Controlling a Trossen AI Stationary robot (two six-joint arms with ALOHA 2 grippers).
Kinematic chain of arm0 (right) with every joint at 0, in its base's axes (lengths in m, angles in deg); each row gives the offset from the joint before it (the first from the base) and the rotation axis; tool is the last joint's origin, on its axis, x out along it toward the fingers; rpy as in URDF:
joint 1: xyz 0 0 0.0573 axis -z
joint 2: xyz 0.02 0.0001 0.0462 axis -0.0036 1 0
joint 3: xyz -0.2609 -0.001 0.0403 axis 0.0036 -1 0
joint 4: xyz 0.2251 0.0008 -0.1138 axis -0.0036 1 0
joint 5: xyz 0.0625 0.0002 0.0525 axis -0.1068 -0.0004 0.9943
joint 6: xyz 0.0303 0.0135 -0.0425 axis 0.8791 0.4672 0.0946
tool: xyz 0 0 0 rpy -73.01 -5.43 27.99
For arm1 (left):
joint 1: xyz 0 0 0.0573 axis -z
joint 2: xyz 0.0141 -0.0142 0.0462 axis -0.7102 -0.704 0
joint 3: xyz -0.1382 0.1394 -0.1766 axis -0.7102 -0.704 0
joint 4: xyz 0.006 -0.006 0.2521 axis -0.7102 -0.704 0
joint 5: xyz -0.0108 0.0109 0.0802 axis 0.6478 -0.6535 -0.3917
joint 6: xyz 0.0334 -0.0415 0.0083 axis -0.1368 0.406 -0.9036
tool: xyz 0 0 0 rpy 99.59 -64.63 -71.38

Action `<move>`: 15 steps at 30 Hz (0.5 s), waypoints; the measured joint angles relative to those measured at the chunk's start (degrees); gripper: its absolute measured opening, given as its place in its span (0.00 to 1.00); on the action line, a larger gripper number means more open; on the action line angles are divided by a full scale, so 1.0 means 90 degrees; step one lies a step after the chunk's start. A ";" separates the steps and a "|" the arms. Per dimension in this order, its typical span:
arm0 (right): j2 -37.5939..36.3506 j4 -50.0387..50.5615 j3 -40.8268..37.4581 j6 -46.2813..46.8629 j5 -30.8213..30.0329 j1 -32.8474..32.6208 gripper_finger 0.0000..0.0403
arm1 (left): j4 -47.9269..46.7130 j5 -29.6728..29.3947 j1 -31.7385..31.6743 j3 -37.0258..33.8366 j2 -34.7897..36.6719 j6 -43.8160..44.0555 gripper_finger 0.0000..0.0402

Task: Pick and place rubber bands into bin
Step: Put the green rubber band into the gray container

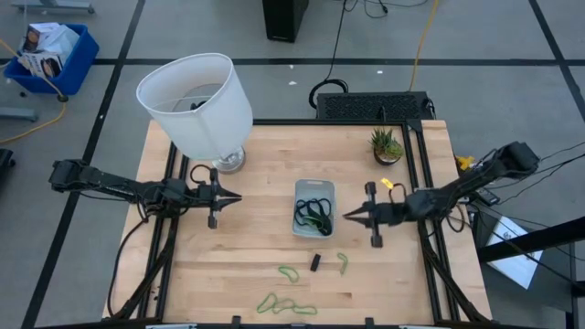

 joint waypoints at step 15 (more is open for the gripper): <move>-0.2371 0.1465 -0.0428 0.0052 0.0651 0.0642 0.00 | -0.0122 -0.0002 0.0000 -0.0002 0.0000 -0.0138 0.10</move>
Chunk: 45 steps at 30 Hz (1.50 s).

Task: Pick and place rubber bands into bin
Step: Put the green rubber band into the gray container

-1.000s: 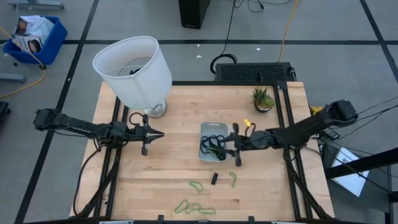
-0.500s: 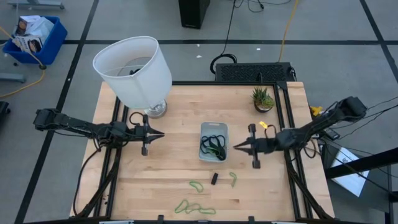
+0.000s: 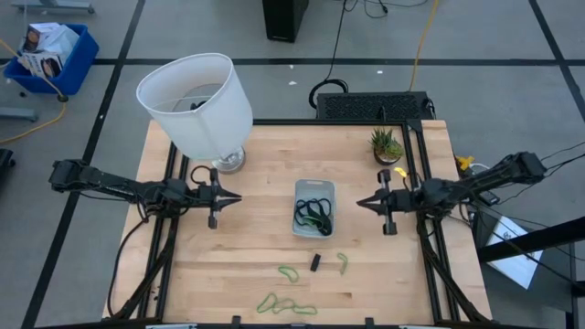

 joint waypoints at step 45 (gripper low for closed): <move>-0.3070 0.1556 -0.0926 -0.0511 -0.0575 -0.1517 0.00 | -0.0597 -0.0011 0.0347 0.0316 -0.0162 0.1494 0.10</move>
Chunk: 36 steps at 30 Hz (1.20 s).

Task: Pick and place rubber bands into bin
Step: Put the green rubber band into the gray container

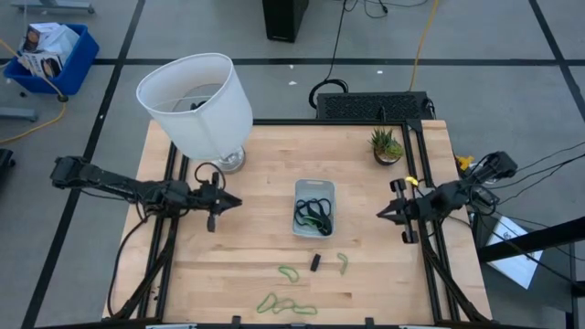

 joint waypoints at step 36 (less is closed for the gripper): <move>-0.0111 -0.0002 -0.0006 -0.0114 -0.0346 0.0003 0.00 | -0.1750 -0.1276 0.2710 0.5821 -0.7932 -0.0904 0.37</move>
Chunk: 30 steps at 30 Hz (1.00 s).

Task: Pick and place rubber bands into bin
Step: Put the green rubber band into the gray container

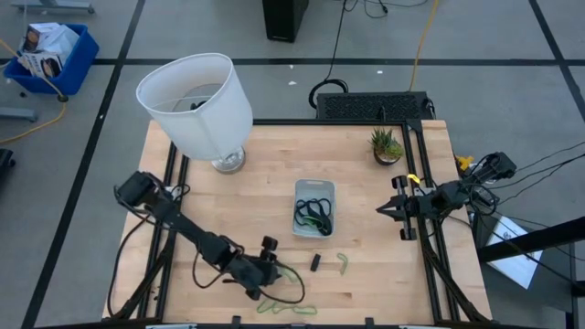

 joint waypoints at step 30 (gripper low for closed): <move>0.0018 0.0137 0.0000 0.0220 0.0002 0.0000 0.00 | 0.0328 0.1847 -0.0665 0.0009 -0.0810 -0.0356 0.03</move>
